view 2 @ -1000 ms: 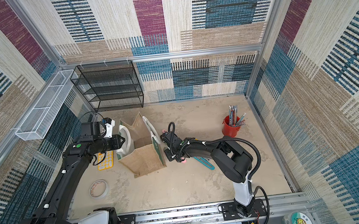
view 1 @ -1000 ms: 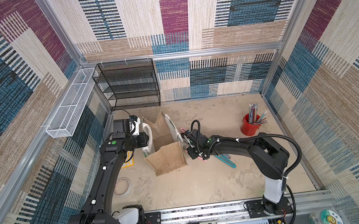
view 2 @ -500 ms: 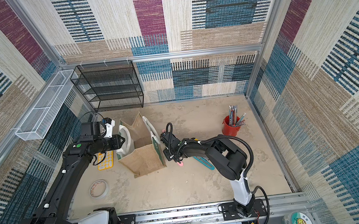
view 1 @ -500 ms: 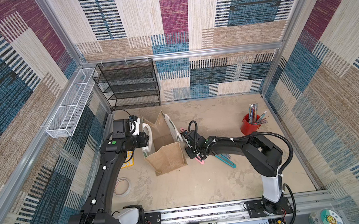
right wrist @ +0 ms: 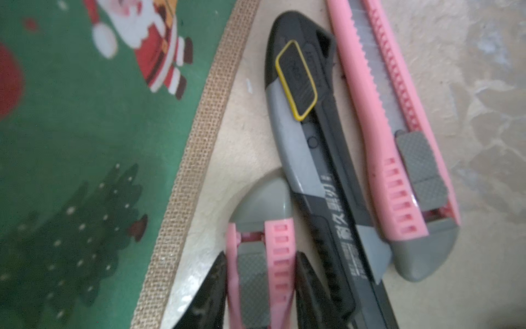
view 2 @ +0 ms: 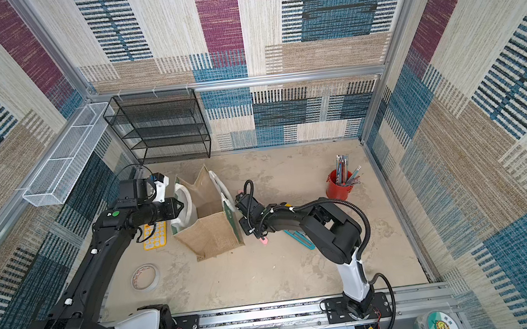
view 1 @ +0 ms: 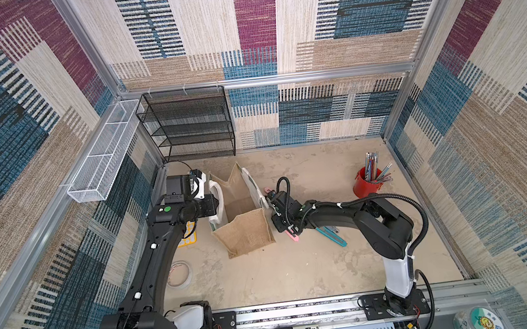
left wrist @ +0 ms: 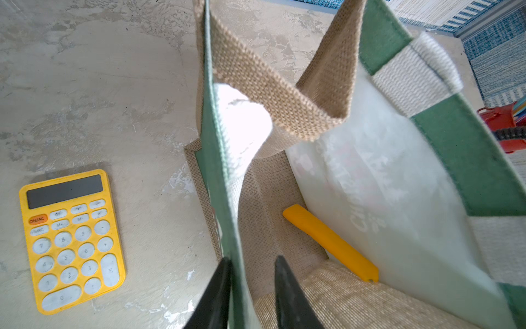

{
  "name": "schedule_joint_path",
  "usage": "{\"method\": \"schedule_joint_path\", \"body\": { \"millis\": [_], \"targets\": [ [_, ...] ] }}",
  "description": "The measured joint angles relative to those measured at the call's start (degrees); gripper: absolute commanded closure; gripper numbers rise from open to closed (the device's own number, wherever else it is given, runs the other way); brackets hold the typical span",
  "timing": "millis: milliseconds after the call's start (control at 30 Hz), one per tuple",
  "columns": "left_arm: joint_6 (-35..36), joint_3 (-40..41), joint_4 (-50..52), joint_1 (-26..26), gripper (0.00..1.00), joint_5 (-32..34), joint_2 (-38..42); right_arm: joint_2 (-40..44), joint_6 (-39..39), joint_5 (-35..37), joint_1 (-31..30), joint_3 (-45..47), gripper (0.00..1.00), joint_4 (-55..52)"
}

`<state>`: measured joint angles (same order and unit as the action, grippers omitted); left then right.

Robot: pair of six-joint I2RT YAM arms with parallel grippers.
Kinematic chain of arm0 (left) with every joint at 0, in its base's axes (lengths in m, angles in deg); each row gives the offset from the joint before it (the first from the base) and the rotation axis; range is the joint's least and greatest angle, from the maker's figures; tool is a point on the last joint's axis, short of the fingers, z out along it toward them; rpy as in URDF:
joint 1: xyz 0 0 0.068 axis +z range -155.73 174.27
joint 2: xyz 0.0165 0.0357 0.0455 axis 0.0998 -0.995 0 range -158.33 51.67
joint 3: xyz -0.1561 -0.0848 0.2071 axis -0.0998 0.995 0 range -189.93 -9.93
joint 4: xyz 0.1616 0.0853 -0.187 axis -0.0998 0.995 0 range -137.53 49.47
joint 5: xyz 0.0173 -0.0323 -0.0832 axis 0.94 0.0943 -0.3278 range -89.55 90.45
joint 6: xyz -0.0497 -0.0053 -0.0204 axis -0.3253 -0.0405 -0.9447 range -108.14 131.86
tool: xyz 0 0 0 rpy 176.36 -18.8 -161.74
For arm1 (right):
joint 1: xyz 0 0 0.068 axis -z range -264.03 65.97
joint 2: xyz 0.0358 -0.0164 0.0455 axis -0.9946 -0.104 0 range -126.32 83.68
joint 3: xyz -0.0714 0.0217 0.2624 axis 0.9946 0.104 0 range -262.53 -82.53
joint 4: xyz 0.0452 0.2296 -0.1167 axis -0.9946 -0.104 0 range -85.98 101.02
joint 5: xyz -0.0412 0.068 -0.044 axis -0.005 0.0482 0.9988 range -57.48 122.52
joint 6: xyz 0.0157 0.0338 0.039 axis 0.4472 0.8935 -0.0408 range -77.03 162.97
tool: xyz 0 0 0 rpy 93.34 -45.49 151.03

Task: Place the art knife into the pouch
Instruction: Pick up the utility knife at the center of the board.

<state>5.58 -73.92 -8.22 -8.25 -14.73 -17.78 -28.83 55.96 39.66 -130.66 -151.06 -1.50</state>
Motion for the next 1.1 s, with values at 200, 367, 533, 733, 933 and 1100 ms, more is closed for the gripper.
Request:
{"method": "schedule_joint_path", "body": {
  "millis": [200, 367, 533, 733, 933, 1100],
  "targets": [
    [0.0, 0.0, 0.0, 0.0, 0.70, 0.0, -0.2, 1.2, 0.7, 0.2, 0.0, 0.7, 0.77, -1.7],
    [0.0, 0.0, 0.0, 0.0, 0.70, -0.1, -0.3, 1.9, 1.5, 0.2, 0.0, 0.8, 0.77, -2.4],
    [0.0, 0.0, 0.0, 0.0, 0.70, -0.2, -0.3, 3.5, 2.2, 0.4, 0.0, 1.3, 0.77, -2.4],
    [0.0, 0.0, 0.0, 0.0, 0.70, -0.2, -0.3, 4.8, 2.8, 0.6, 0.1, 1.4, 0.77, -2.4],
    [0.0, 0.0, 0.0, 0.0, 0.71, -0.2, -0.3, 7.0, 3.4, 1.6, 0.1, 1.2, 0.77, -3.4],
    [0.0, 0.0, 0.0, 0.0, 0.71, -0.2, -0.3, 9.6, 3.6, 3.1, 0.1, 0.4, 0.77, -4.6]
  ]
}}
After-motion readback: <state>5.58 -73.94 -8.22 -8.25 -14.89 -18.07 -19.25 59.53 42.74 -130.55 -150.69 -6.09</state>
